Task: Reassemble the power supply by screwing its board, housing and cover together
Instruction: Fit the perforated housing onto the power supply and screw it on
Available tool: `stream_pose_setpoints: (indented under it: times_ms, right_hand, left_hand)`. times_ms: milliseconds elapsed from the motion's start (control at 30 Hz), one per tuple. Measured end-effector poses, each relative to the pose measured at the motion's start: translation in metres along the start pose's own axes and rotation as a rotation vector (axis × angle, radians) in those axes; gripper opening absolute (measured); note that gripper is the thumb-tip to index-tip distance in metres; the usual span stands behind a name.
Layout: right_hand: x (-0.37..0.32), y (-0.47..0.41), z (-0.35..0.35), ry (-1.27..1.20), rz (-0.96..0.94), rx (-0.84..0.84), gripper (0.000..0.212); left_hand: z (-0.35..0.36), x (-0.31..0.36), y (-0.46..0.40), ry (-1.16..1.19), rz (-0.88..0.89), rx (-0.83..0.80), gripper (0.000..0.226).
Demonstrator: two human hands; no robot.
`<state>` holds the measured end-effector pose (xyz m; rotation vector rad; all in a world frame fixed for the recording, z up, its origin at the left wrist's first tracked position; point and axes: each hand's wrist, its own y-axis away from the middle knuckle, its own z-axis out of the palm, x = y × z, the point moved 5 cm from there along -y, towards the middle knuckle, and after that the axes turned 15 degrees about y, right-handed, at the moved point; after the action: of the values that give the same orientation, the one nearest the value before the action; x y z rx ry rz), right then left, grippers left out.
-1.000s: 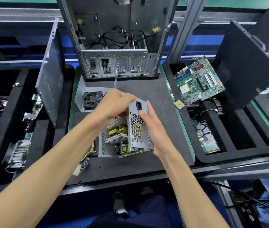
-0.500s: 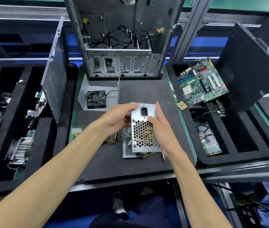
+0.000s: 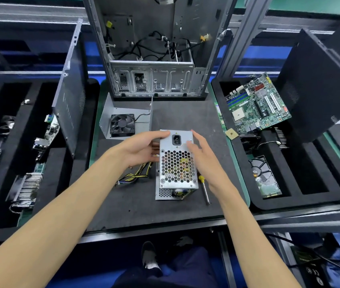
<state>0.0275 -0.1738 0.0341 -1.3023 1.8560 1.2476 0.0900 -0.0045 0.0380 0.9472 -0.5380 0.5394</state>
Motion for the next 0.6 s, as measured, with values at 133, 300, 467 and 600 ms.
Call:
stream_pose_setpoints:
  times_ms: [133,300,467,600]
  right_hand:
    - [0.028,-0.009,-0.021,0.246,0.084,0.21,0.033]
    - [0.073,-0.011,-0.013,0.714,0.16,0.078,0.048]
    - [0.069,-0.019,-0.015,0.639,0.133,0.2,0.035]
    - [0.037,-0.021,-0.037,0.157,0.096,0.351,0.026]
  left_hand:
    - [0.005,0.002,-0.003,0.026,0.025,-0.001,0.024]
    - [0.01,0.006,-0.005,-0.025,0.065,-0.019,0.026]
    - [0.009,0.01,-0.004,-0.108,0.118,0.015,0.029]
    - [-0.007,0.02,0.003,-0.131,0.187,0.103,0.035]
